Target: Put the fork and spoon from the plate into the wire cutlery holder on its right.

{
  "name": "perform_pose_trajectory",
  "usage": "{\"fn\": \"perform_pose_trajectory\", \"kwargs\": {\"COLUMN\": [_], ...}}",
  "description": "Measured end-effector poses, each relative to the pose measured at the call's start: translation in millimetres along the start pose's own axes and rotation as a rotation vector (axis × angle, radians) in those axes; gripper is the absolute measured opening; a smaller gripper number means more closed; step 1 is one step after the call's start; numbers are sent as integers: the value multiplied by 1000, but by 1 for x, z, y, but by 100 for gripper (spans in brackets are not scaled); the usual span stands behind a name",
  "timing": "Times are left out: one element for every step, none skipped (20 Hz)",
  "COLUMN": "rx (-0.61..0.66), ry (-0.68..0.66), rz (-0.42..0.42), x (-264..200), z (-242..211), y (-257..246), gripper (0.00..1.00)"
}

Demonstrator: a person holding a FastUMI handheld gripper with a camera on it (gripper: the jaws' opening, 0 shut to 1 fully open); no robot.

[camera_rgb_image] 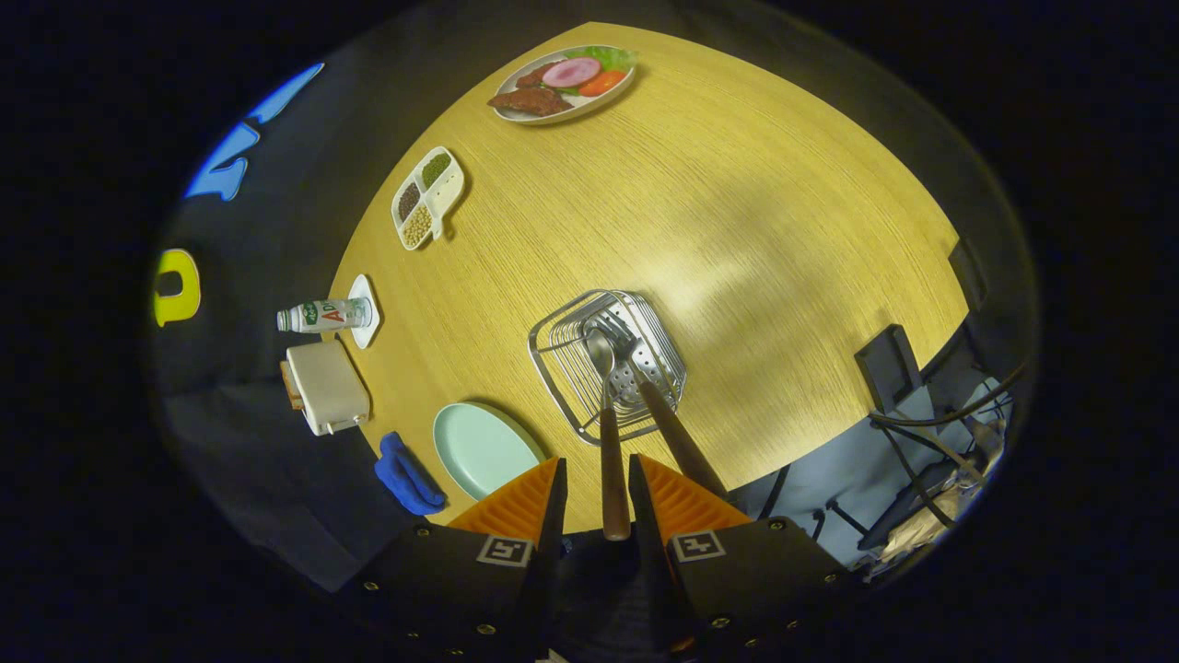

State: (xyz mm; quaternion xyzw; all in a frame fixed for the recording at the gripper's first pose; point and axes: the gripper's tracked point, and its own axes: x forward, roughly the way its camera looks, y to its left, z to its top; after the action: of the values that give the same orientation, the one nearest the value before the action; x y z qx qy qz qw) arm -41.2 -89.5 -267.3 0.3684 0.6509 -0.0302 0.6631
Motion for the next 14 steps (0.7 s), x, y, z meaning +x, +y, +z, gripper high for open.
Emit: {"fn": "perform_pose_trajectory", "kwargs": {"rx": [-6,-18,-33,-49,-69,-88,-105,-128,-157,-192,-229,-266,-297,-323], "ry": [-22,-46,-74,-119,-162,-208,-258,-315,-380,-447,-519,-593,-668,-746], "rz": [11,19,16,15,11,17,21,35,45,46,39,33,33,40], "x": [-2,-4,-7,-9,-11,-14,-18,-21,-28,-35,-45,-59,-75,-92], "z": [5,9,13,21,27,33,38,45,50,57,64,72,79,85], "y": [5,9,11,13,15,19,23,28,33,38,42,48,56,65], "gripper": [41,40,40,41,40,40,41,40,40,41,40,40,40,40]}}
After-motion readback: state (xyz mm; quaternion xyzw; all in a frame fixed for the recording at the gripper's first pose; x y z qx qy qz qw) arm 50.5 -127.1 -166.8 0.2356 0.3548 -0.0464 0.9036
